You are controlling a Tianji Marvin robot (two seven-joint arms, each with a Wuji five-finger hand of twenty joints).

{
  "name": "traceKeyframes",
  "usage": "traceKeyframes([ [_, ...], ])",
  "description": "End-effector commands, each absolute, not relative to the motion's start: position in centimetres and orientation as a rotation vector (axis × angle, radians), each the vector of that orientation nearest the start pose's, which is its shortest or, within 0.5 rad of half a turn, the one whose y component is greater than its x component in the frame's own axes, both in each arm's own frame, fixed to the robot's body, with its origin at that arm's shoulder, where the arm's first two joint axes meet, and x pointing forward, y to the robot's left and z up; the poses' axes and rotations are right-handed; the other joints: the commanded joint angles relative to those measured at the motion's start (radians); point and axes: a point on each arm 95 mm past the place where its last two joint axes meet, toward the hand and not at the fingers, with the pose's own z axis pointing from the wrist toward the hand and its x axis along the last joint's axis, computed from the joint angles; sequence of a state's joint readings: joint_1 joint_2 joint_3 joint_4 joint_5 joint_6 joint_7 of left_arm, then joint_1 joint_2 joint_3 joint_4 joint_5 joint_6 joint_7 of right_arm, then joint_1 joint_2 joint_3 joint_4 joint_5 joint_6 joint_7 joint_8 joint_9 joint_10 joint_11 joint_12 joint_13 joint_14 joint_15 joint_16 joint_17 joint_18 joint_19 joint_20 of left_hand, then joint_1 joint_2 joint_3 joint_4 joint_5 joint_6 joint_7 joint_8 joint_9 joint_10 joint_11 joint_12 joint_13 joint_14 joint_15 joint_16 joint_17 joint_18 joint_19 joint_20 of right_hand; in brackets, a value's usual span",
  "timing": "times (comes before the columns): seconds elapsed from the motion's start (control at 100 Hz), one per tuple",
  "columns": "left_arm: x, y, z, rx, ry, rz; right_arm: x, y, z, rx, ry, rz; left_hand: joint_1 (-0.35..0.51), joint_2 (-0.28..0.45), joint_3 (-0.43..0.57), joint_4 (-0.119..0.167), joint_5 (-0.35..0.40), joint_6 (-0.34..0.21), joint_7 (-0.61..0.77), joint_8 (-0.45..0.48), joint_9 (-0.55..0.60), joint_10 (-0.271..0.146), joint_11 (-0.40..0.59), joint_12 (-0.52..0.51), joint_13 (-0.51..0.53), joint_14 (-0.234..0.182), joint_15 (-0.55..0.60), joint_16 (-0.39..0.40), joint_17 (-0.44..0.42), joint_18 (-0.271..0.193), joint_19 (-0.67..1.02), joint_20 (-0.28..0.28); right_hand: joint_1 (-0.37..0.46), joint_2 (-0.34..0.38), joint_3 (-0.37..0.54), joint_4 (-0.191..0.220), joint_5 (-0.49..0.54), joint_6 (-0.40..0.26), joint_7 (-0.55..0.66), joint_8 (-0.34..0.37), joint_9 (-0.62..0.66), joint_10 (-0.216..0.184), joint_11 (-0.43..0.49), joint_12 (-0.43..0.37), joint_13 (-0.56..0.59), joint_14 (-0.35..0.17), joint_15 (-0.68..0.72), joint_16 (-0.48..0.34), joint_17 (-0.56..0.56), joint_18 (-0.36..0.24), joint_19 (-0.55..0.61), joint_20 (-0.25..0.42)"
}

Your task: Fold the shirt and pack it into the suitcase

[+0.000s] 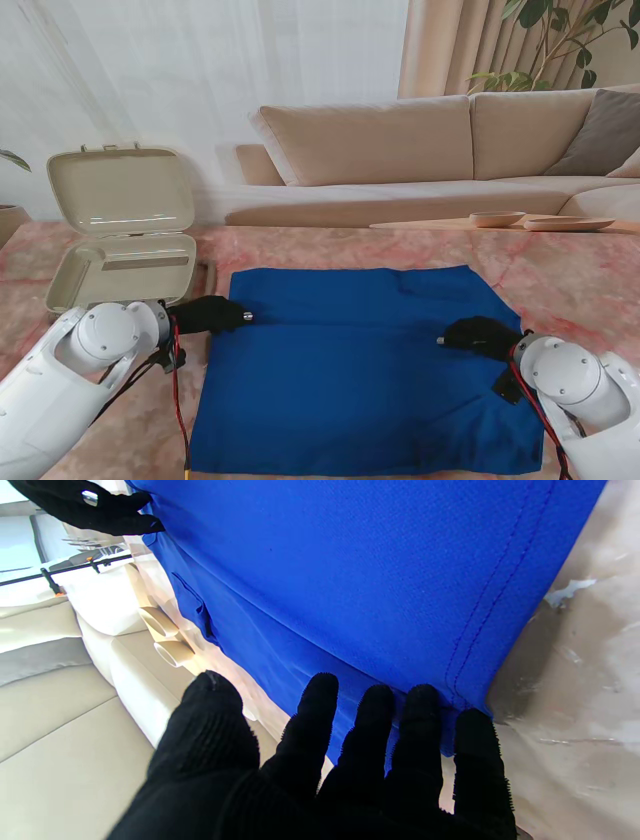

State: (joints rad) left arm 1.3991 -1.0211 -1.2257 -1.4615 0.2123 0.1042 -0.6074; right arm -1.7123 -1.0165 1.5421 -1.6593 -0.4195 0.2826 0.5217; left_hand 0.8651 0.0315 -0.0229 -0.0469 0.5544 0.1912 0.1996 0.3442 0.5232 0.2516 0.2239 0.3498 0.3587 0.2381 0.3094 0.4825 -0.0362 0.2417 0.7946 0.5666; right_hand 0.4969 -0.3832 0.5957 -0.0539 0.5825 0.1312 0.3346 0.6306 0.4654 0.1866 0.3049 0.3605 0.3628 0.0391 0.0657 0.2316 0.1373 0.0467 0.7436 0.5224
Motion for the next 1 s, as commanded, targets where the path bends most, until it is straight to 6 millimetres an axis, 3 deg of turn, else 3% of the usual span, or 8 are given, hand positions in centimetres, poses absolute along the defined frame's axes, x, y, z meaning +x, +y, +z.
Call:
traceKeyframes([
  [0.0,41.9,3.2,-34.6,-2.261,1.638,-1.508,36.2,-12.6,-35.5,-2.727,-1.519,-1.374,-0.017,0.012,-0.021,-0.002,-0.007,-0.031,0.02,0.001,-0.017,-0.007,0.01,0.002,-0.038,0.079,-0.05,-0.027,-0.017,0.055,-0.028,-0.017,0.018,0.01,-0.022,0.039,-0.009,-0.008,-0.017,-0.006,0.004,0.033,-0.007,0.011,0.031,0.096,0.053,0.021,-0.006,0.081,-0.026,0.017],
  [0.26,41.4,2.6,-32.6,-2.182,1.569,-1.625,37.3,-12.1,-34.0,-2.722,-1.514,-1.582,-0.015,0.009,-0.021,-0.002,0.0,-0.03,0.022,0.0,-0.005,-0.003,0.01,0.002,-0.026,0.089,-0.044,-0.026,-0.005,0.06,-0.022,-0.014,0.029,-0.019,-0.025,0.044,0.011,-0.001,-0.009,-0.001,0.025,0.041,0.015,0.021,0.078,0.115,0.078,0.035,0.025,0.103,-0.018,0.026],
  [0.47,42.0,2.0,-30.7,-2.084,1.518,-1.679,38.9,-11.0,-32.5,-2.675,-1.5,-1.779,-0.009,0.002,-0.02,-0.002,0.007,-0.026,0.022,-0.001,-0.001,-0.002,0.008,0.001,-0.015,0.098,-0.035,-0.02,0.002,0.065,-0.008,-0.007,-0.007,-0.096,0.078,0.034,0.038,-0.003,0.0,0.003,0.057,0.038,0.036,0.021,0.137,0.132,0.117,0.069,0.039,0.127,0.033,0.032],
  [0.89,47.1,0.6,-30.1,-1.864,1.522,-1.664,44.0,-9.1,-31.6,-2.625,-1.559,-1.977,0.037,-0.064,-0.014,0.001,-0.03,-0.026,0.009,-0.006,-0.063,-0.012,-0.002,-0.005,-0.056,0.075,-0.058,-0.03,-0.013,0.05,-0.023,-0.016,-0.063,-0.256,0.272,0.006,0.018,-0.018,0.014,0.007,0.05,0.017,0.066,0.023,0.168,0.116,0.15,0.093,0.006,0.12,0.083,-0.005],
  [0.95,48.0,0.6,-30.2,-1.819,1.545,-1.652,44.7,-9.1,-31.8,-2.629,-1.61,-1.971,0.047,-0.07,-0.015,0.0,-0.043,-0.021,0.013,-0.007,-0.068,-0.008,0.016,-0.003,0.012,0.09,0.035,0.052,0.02,0.038,0.115,0.1,-0.069,-0.267,0.283,0.002,0.012,-0.02,0.015,0.006,0.044,0.012,0.067,0.022,0.162,0.107,0.152,0.098,-0.011,0.111,0.083,-0.003],
  [0.99,48.6,0.6,-30.3,-1.799,1.563,-1.645,45.1,-9.1,-31.9,-2.629,-1.642,-1.967,0.049,-0.072,-0.014,-0.001,-0.047,-0.021,0.013,-0.008,-0.071,-0.012,0.018,-0.002,0.007,0.087,0.038,0.058,0.014,0.032,0.118,0.108,-0.072,-0.275,0.289,0.001,0.007,-0.022,0.015,0.006,0.039,0.008,0.068,0.022,0.152,0.1,0.146,0.098,-0.025,0.109,0.075,-0.005],
])
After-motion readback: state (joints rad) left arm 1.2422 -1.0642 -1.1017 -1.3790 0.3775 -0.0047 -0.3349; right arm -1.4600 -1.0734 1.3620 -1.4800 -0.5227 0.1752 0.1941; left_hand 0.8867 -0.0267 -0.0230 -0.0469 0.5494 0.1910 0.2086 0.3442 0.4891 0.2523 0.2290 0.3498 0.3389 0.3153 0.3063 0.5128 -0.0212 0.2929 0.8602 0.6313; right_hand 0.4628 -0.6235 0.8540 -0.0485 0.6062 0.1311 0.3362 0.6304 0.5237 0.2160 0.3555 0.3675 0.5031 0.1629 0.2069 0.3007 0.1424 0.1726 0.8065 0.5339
